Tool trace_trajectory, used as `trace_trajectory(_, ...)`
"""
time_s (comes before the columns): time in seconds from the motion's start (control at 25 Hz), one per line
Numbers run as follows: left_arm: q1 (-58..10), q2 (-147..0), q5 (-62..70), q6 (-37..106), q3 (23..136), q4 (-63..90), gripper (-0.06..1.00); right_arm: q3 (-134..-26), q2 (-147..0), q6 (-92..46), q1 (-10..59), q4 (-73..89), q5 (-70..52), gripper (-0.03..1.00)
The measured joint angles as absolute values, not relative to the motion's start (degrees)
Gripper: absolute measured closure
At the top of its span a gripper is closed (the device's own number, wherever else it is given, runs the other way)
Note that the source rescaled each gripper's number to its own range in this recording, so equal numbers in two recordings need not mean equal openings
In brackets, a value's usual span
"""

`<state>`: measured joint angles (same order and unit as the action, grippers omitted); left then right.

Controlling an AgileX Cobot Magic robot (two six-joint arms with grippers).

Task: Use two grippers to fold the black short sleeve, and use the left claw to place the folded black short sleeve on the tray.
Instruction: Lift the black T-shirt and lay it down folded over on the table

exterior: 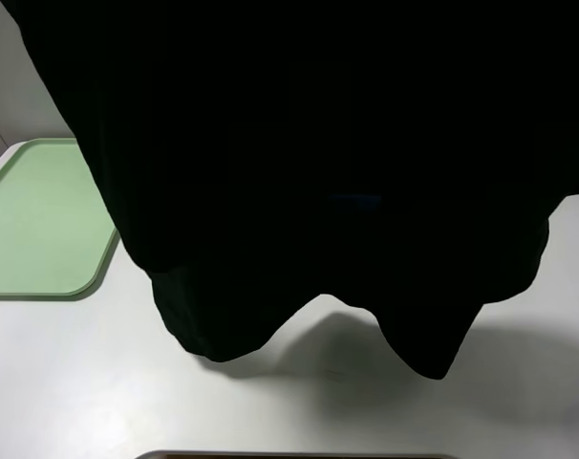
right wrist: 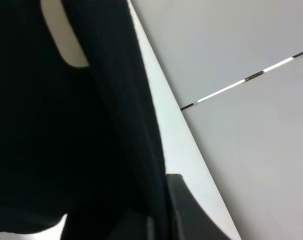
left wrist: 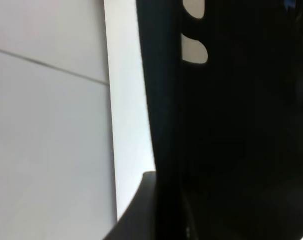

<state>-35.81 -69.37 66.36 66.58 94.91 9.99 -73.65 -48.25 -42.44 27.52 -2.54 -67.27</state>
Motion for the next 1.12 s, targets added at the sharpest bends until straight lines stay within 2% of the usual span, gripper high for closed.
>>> trace_trajectory(0.2, -35.8, -69.3, 66.4, 65.7, 93.0, 11.6, 0.94, -72.7, -47.7, -42.4, 27.5, -2.6, -67.8, 0.97)
trace_trajectory(0.36, -35.8, -69.3, 66.1, 65.4, 86.7, 9.9, 0.94, -69.9, -50.4, -42.4, 27.5, -3.9, -68.0, 0.97)
trace_trajectory(0.56, -35.8, -70.3, 52.4, 64.8, 77.9, 1.6, 0.94, -69.1, -58.8, -42.4, 27.7, -9.5, -65.8, 0.97)
trace_trajectory(0.8, -35.5, -80.1, 38.9, 61.7, 76.2, -13.5, 0.94, -69.1, -70.4, -41.5, 26.7, -19.2, -53.9, 0.97)
trace_trajectory(1.12, -29.4, -94.1, 16.9, 57.8, 76.2, -21.1, 0.94, -69.0, -81.4, -40.3, 18.0, -22.0, -34.2, 0.97)
